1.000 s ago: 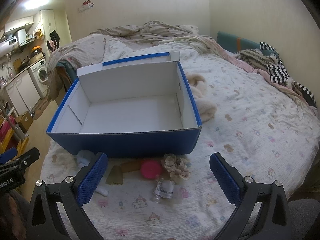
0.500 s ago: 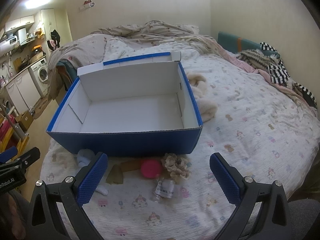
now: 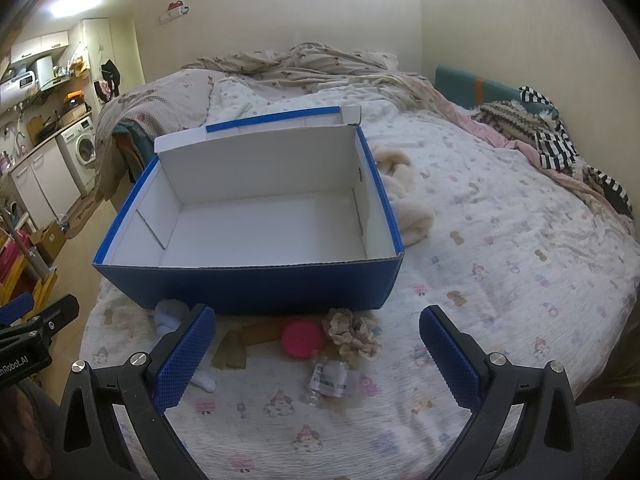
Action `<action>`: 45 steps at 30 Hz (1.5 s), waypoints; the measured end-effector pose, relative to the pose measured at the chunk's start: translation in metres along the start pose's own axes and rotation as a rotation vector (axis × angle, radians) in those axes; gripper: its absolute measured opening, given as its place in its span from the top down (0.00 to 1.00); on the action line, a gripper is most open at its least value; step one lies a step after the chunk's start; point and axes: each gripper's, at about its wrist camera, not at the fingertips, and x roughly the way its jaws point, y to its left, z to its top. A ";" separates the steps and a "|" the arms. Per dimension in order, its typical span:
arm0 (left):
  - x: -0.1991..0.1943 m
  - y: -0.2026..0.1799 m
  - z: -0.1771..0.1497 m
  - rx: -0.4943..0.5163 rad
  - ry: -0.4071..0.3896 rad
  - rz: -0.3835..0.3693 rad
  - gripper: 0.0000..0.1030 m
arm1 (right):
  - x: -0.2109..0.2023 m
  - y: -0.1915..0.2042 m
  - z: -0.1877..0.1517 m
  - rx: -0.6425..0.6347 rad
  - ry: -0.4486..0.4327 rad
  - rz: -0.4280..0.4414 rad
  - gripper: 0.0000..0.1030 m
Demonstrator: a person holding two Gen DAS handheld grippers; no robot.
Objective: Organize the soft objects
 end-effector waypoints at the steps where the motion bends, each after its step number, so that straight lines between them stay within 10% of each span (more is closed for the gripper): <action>1: 0.000 0.000 0.000 0.000 0.000 0.000 0.00 | 0.000 0.000 0.000 -0.001 0.000 -0.001 0.00; 24: 0.002 0.007 0.002 0.006 0.025 0.002 0.00 | -0.001 0.000 0.005 0.009 0.029 0.036 0.00; 36: 0.057 0.038 0.035 -0.102 0.269 -0.028 0.03 | 0.050 -0.025 0.030 0.033 0.316 0.173 0.00; 45: 0.131 0.004 0.017 -0.130 0.516 -0.209 0.04 | 0.099 -0.048 0.013 0.125 0.448 0.167 0.00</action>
